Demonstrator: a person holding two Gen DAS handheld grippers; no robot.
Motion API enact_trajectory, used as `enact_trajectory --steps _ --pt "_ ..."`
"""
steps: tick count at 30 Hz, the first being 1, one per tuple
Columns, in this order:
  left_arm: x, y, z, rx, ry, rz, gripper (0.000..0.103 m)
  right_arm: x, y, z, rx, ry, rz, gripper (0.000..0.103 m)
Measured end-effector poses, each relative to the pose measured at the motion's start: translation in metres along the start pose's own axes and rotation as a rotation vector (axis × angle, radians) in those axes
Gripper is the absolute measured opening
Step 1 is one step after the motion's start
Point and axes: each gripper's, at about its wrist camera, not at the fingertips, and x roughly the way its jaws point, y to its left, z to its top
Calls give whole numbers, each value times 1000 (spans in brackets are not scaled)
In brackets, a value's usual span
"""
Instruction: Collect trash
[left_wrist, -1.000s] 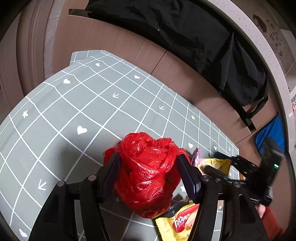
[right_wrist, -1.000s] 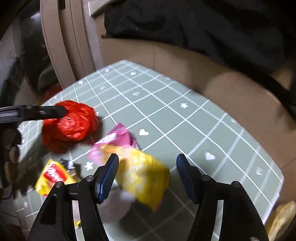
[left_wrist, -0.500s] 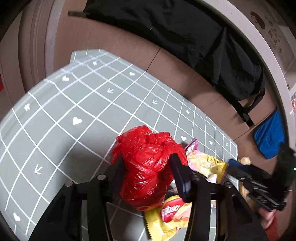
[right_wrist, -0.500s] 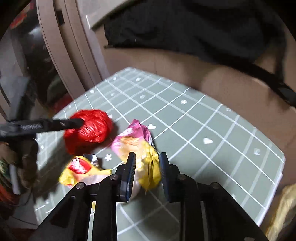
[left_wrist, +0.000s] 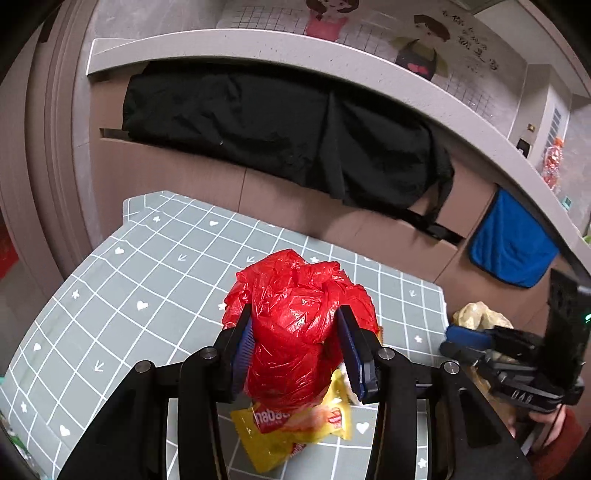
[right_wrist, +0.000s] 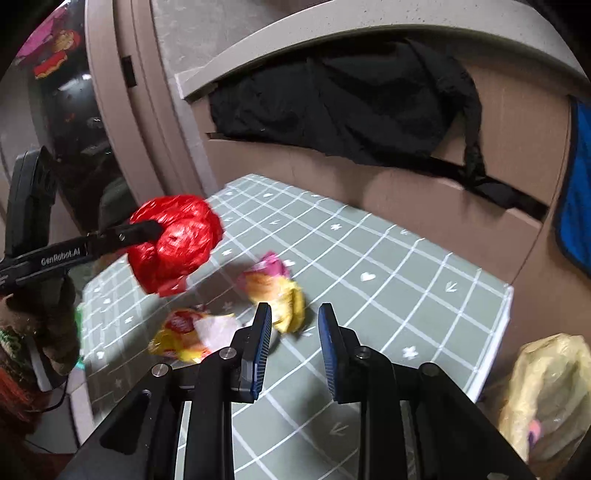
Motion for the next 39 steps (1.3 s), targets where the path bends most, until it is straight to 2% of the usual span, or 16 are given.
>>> enact_trajectory --steps 1,3,8,12,14,19,26,31,33,35,36,37,39 --pt "-2 2 1 -6 -1 -3 44 3 2 -2 -6 6 9 48" --pt "-6 11 1 -30 -6 -2 44 8 8 -5 -32 13 2 66" --pt "-18 47 -4 -116 -17 21 44 39 23 -2 -93 45 8 66" --pt "-30 72 -11 -147 -32 73 44 69 41 -3 -106 78 50 66" --pt "-34 81 -14 -160 -30 79 44 86 50 -7 -113 103 35 66" --pt "-34 99 -19 -191 -13 88 44 110 46 -21 -50 159 2 66" --pt "-16 106 -23 -232 22 61 44 112 29 -29 54 180 43 66" --pt "-10 101 -26 -234 43 41 44 117 32 -25 89 210 95 88" --pt "-10 100 -26 -235 45 39 44 118 33 -24 93 220 115 92" --pt "-10 100 -25 -234 43 39 44 114 26 -24 149 206 148 87" --pt "-11 98 -24 -232 40 38 44 111 21 -25 192 188 184 74" --pt "-12 96 -24 -230 37 38 44 109 16 -25 224 175 216 54" --pt "-13 91 -22 -220 28 37 44 106 14 -26 231 171 208 41"
